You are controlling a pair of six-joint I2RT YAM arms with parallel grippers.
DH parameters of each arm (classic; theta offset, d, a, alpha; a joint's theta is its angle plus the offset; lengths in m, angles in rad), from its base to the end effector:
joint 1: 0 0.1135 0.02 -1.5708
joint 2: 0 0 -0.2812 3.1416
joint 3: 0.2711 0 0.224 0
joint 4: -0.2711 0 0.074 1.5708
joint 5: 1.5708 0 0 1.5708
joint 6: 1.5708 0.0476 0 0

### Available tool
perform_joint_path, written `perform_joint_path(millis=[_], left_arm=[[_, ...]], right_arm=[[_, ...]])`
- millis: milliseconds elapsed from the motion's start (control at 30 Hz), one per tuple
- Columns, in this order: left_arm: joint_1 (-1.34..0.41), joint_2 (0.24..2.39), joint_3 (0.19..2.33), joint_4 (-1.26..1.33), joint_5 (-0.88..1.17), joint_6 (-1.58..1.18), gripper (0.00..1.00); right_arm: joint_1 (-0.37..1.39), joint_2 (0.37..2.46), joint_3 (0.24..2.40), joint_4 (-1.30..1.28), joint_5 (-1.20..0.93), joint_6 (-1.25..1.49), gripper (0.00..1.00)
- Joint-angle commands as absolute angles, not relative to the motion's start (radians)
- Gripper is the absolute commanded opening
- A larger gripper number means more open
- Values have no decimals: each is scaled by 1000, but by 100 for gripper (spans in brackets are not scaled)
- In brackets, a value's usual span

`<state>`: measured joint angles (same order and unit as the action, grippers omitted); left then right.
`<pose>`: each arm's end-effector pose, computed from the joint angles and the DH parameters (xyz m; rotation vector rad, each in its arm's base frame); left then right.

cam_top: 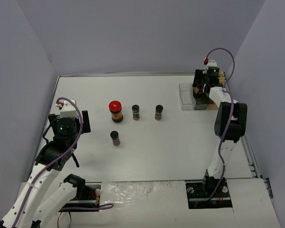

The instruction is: Organize the condiment bottles

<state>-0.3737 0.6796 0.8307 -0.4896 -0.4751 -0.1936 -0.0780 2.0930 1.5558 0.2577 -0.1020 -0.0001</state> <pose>0.1153 -0.0218 0.3434 -0.1490 1.8651 0.0632 0.4919 -0.0336 0.2648 0.0010 1.8490 0.0399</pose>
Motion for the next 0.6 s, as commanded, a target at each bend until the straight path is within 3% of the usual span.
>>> perform_joint_path(millis=[0,67,200,400,567], left_arm=[[-370,693,853,-436,-476,-184,97],[-368,693,853,-436,-473,-184,97],[-368,692,854,-436,-466,-184,97],[-370,687,854,-436,-457,-186,97],[-370,689,856,-437,-439,-187,97]], right_arm=[[-77,2044,1622,393,-129,-8,66],[-75,2018,1610,390,-140,-6,77],[-69,1959,1582,379,-149,-12,89],[-40,1859,1557,332,-146,-49,98],[39,1768,1553,235,-157,-99,100]])
